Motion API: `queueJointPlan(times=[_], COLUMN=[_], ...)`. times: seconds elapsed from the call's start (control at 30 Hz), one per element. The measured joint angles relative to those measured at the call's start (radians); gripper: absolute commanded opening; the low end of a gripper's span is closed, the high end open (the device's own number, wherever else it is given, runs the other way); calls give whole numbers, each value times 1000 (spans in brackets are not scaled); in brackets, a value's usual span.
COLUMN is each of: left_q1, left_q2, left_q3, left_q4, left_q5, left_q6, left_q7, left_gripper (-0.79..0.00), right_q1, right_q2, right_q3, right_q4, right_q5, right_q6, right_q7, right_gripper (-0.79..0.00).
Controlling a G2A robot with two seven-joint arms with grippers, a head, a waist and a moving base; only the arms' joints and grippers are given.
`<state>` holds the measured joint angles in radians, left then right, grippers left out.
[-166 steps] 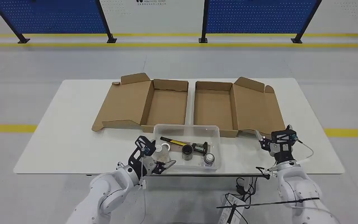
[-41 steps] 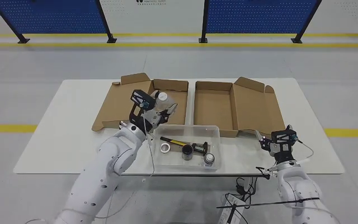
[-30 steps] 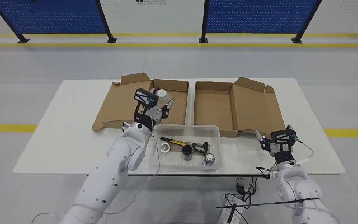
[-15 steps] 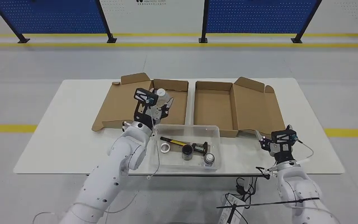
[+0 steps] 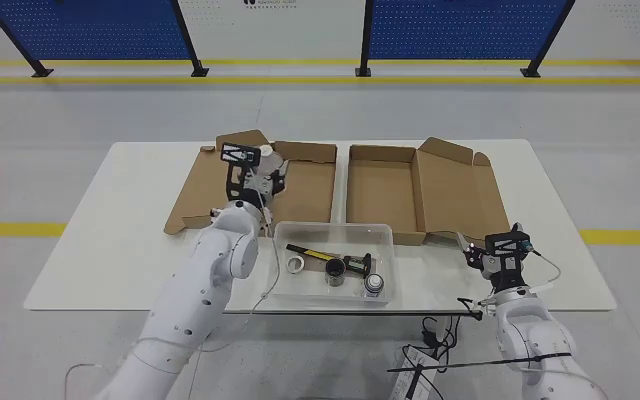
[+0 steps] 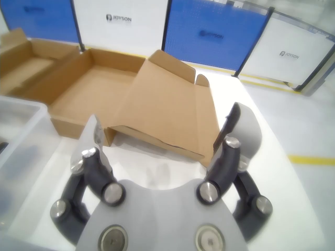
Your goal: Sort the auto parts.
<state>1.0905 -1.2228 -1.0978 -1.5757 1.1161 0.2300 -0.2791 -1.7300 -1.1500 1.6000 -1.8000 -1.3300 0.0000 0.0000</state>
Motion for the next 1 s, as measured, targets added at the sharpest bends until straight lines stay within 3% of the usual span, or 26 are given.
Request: queueJointPlan(times=[0.53, 1.0], left_q1=[19, -8], left_q2=[-25, -42], left_q3=[20, 27], left_q4=[76, 177], left_q5=[-63, -49], left_q6=[-23, -32], left_q7=[-19, -28], left_gripper=[-785, -785], right_q1=[0, 0], right_q2=[0, 0], right_q3=[0, 0], right_q4=[0, 0], right_q5=[0, 0], right_q6=[0, 0], right_q7=[0, 0], right_gripper=[0, 0])
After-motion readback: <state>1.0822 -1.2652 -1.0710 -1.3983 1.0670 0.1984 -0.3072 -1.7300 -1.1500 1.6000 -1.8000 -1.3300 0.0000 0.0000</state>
